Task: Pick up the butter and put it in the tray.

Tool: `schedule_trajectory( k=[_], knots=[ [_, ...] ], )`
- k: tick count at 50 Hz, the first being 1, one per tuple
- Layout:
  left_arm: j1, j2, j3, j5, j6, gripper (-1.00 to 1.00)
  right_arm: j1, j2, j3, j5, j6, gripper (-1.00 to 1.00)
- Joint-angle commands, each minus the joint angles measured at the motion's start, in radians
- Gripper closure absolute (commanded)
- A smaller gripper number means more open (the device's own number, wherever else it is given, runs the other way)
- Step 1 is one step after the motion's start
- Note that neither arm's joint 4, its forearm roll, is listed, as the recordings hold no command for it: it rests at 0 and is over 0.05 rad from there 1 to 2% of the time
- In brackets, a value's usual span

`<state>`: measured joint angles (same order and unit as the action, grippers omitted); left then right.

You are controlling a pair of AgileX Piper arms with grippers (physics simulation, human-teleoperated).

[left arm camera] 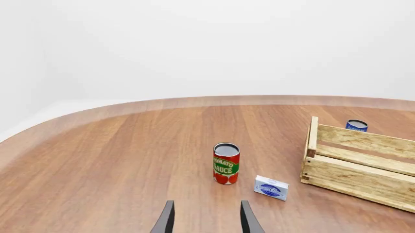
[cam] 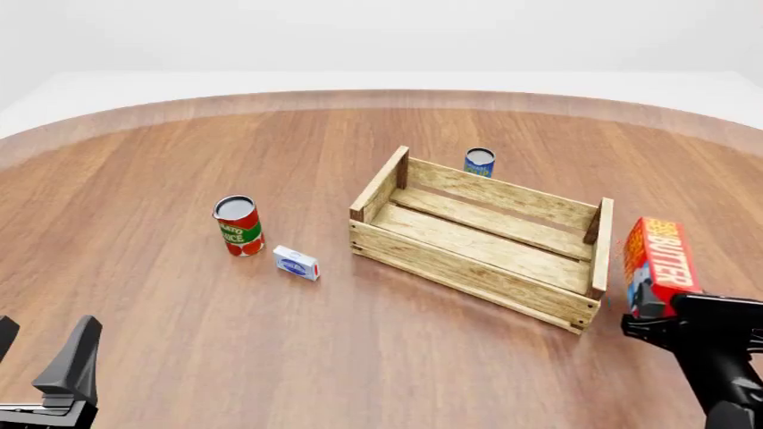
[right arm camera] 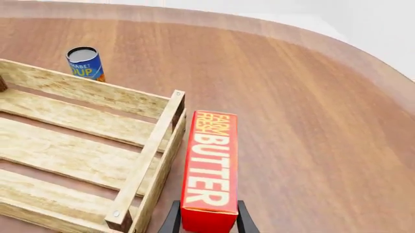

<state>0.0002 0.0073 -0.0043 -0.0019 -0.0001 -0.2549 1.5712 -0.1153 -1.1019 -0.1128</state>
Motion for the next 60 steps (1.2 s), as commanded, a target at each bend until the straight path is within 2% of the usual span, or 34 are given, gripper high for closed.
schedule_trajectory(
  k=[1,17,18,23,28,42,51,60],
  knots=[
    [0.0,0.0,0.0,0.0,0.0,-1.0,-0.001,-0.173,0.009,0.107,0.016,1.0],
    [0.0,0.0,0.0,0.0,0.0,-1.0,0.001,-0.416,-0.002,0.327,0.015,1.0],
    [0.0,0.0,0.0,0.0,0.0,-1.0,0.003,-0.46,-0.006,0.367,0.015,1.0],
    [0.0,0.0,0.0,0.0,0.0,-1.0,0.011,-0.516,-0.008,0.418,0.01,1.0],
    [0.0,0.0,0.0,0.0,0.0,-1.0,0.019,-0.599,-0.03,0.511,0.013,1.0],
    [0.0,0.0,0.0,0.0,0.0,-1.0,0.044,-0.721,-0.094,0.677,0.003,1.0],
    [0.0,0.0,0.0,0.0,0.0,-1.0,0.066,-0.756,-0.136,0.742,-0.005,1.0],
    [0.0,0.0,0.0,0.0,0.0,-1.0,0.108,-0.742,-0.174,0.763,-0.007,1.0]
  ],
)
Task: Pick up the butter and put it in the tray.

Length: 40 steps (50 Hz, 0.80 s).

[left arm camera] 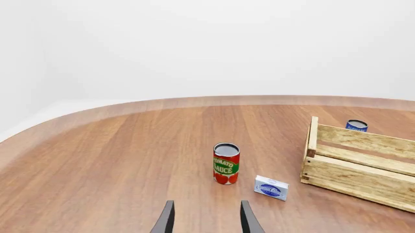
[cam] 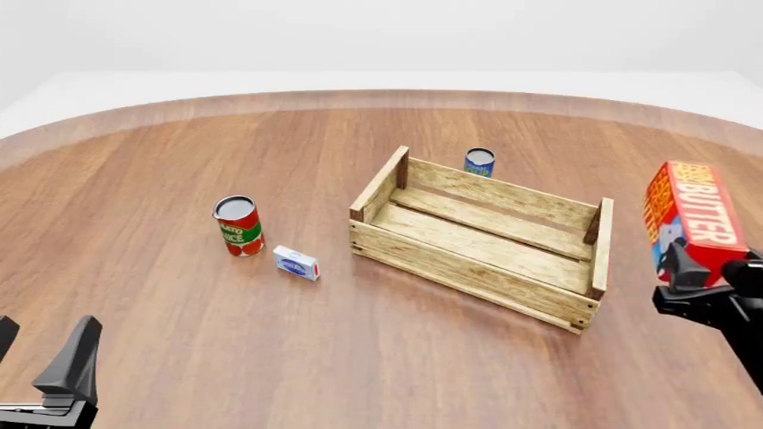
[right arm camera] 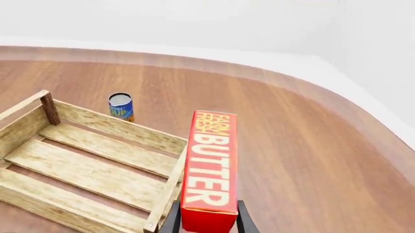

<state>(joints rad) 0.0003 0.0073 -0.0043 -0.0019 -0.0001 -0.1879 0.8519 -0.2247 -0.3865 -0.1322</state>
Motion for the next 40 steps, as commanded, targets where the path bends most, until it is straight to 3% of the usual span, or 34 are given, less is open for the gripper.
schedule_trajectory(
  k=[1,24,40],
  knots=[
    [0.0,0.0,0.0,0.0,0.0,-1.0,0.047,-0.018,-0.07,0.047,0.012,1.0],
    [0.0,0.0,0.0,0.0,0.0,-1.0,0.164,0.037,-0.154,0.074,0.004,1.0],
    [0.0,0.0,0.0,0.0,0.0,-1.0,0.244,0.134,-0.176,0.021,0.003,1.0]
  ],
)
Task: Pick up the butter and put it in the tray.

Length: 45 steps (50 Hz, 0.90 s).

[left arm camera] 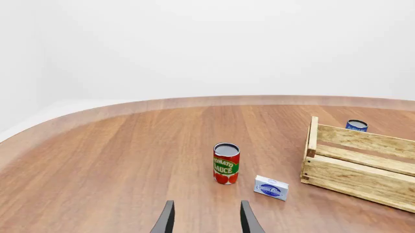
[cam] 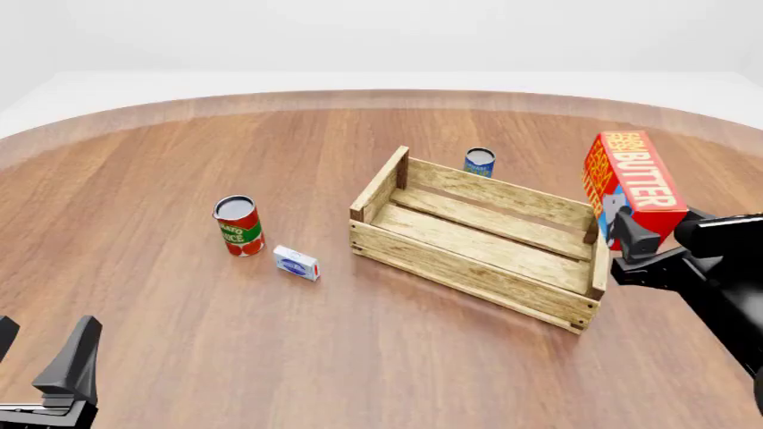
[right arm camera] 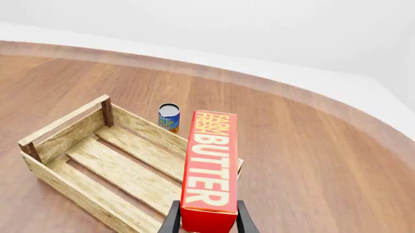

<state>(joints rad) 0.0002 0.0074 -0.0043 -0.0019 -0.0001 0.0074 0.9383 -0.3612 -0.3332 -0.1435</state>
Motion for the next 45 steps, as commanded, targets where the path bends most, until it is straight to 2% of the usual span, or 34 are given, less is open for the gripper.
schedule_trajectory(
  k=[1,31,45],
  knots=[
    [0.0,0.0,0.0,0.0,0.0,-1.0,0.054,0.057,-0.041,-0.04,0.015,1.0],
    [0.0,0.0,0.0,0.0,0.0,-1.0,0.154,0.241,-0.097,-0.133,0.018,1.0],
    [0.0,0.0,0.0,0.0,0.0,-1.0,0.171,0.325,-0.137,-0.159,0.017,1.0]
  ],
)
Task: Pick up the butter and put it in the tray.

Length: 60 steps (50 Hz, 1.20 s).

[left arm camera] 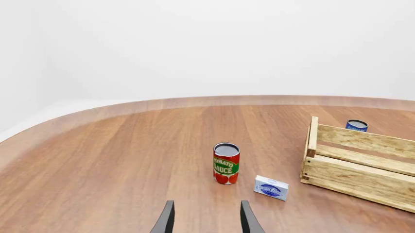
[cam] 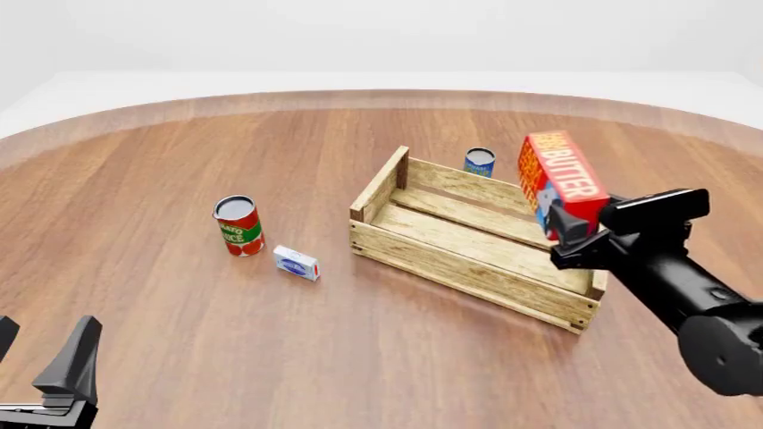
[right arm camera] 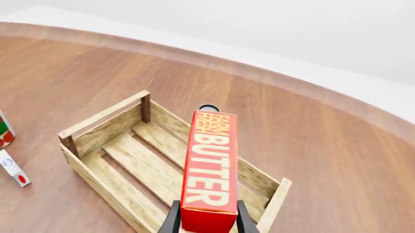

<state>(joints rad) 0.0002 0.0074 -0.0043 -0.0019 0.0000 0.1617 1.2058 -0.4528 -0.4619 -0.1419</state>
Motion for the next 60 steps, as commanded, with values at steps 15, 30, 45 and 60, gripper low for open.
schedule_trajectory(
  k=[15,30,45,60],
  knots=[
    [0.0,0.0,0.0,0.0,0.0,-1.0,0.04,0.141,-0.077,-0.073,0.023,1.0],
    [0.0,0.0,0.0,0.0,0.0,-1.0,0.06,0.211,-0.102,-0.1,0.03,1.0],
    [0.0,0.0,0.0,0.0,0.0,-1.0,0.074,0.276,-0.116,-0.128,0.043,1.0],
    [0.0,0.0,0.0,0.0,0.0,-1.0,0.084,0.35,-0.142,-0.159,0.049,1.0]
  ],
)
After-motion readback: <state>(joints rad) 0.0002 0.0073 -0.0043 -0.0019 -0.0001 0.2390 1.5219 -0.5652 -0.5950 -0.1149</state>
